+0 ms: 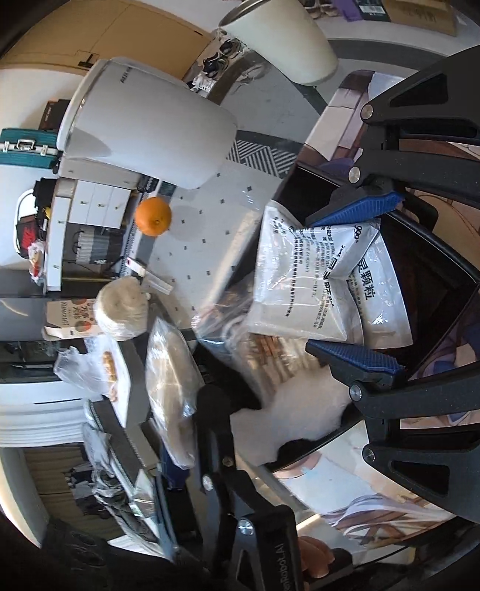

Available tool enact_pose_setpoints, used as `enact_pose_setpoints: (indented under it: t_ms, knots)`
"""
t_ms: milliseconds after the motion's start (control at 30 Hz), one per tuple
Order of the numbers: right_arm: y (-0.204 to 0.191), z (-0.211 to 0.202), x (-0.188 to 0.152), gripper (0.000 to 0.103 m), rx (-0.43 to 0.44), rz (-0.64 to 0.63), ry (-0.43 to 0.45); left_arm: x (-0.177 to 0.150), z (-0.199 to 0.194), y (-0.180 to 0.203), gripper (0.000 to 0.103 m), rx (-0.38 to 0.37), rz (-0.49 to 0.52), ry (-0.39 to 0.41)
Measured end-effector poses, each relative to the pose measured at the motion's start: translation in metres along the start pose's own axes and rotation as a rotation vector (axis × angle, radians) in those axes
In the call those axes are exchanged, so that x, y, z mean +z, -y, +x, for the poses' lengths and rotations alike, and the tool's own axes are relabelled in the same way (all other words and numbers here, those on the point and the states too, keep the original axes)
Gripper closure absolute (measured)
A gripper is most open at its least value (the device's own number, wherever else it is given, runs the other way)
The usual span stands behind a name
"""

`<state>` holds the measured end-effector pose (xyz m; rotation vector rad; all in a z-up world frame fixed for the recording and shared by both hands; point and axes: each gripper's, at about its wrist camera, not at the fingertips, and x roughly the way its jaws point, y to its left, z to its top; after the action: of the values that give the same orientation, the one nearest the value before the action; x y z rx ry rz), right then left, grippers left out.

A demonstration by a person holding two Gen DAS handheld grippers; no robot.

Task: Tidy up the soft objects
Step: 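Lower the packet and cable coil into the box and open both grippers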

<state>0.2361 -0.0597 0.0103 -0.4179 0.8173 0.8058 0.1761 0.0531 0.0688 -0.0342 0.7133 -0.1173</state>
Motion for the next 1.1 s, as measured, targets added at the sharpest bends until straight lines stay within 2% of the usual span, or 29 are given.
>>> enact_pose_setpoints:
  t_ms: [133,200,267,333,733,833,933,1000,1067,1100]
  knots:
    - [-0.001,0.000,-0.002,0.043,0.010,-0.004,-0.002,0.000,0.007,0.008,0.057,-0.010,0.024,-0.016]
    - [0.000,-0.005,-0.003,0.038,0.012,-0.010,0.006,0.000,0.008,0.010,0.057,-0.017,0.036,-0.020]
    - [0.000,-0.015,-0.006,0.027,0.019,-0.012,0.027,0.000,0.010,0.012,0.057,-0.026,0.050,-0.029]
    - [0.001,-0.024,-0.008,0.021,0.009,-0.010,0.054,-0.001,0.013,0.016,0.057,-0.025,0.066,-0.036]
    - [0.009,-0.043,-0.025,0.020,-0.029,0.030,0.068,-0.011,0.032,0.020,0.059,0.012,0.128,-0.069]
    - [0.009,-0.045,-0.024,0.020,-0.033,0.033,0.072,-0.011,0.030,0.018,0.059,0.002,0.112,-0.060]
    - [0.008,-0.048,-0.025,0.020,-0.039,0.034,0.078,-0.009,0.022,0.014,0.055,-0.016,0.095,-0.043]
    - [0.009,-0.050,-0.025,0.020,-0.040,0.034,0.084,-0.008,0.015,0.011,0.048,-0.035,0.082,-0.035]
    - [0.009,-0.051,-0.026,0.020,-0.043,0.037,0.089,-0.007,0.011,0.010,0.037,-0.046,0.066,-0.025]
    - [0.009,-0.052,-0.027,0.020,-0.043,0.039,0.090,-0.007,0.008,0.009,0.037,-0.051,0.056,-0.021]
